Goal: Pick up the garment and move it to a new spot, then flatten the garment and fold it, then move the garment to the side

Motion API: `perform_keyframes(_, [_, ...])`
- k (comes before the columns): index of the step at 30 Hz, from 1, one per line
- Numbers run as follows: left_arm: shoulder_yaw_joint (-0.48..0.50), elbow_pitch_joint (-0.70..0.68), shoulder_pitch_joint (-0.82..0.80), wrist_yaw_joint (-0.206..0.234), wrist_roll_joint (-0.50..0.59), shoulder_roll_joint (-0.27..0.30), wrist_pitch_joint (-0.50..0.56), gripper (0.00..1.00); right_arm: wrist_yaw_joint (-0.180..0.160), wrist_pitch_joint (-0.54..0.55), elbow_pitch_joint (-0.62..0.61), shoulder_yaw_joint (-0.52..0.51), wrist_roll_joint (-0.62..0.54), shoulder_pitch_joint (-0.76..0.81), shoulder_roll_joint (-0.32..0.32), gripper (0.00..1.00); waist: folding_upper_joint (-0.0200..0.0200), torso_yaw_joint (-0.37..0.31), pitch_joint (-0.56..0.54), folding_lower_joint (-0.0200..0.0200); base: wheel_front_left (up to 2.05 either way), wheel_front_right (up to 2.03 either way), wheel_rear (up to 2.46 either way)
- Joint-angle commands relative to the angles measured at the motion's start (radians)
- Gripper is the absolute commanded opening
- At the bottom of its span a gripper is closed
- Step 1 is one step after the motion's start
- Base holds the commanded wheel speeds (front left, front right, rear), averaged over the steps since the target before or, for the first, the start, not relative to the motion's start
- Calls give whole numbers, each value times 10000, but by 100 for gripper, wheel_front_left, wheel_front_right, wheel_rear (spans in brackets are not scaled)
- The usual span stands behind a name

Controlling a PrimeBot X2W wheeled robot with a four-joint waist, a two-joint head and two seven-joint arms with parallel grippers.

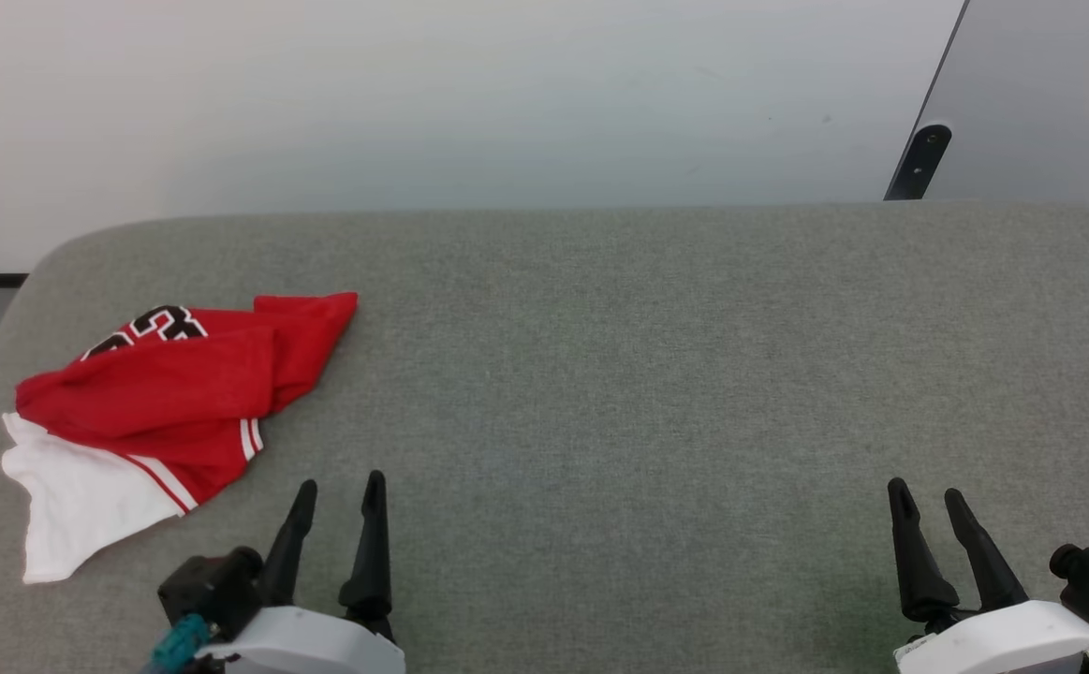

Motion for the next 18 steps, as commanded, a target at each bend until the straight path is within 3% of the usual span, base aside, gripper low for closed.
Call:
perform_keyframes(1, [-42,-134,63,69,285,66,-94,100,-8,-106,-135,46,-246,13,-46,100,-1,-6,7,0,0,0,0])
perform_keyframes(18, [-212,-343,224,201,1723,86,-455,100,-10,-521,-288,-156,-1508,173,-10,100,-1,17,99,0,0,0,0])
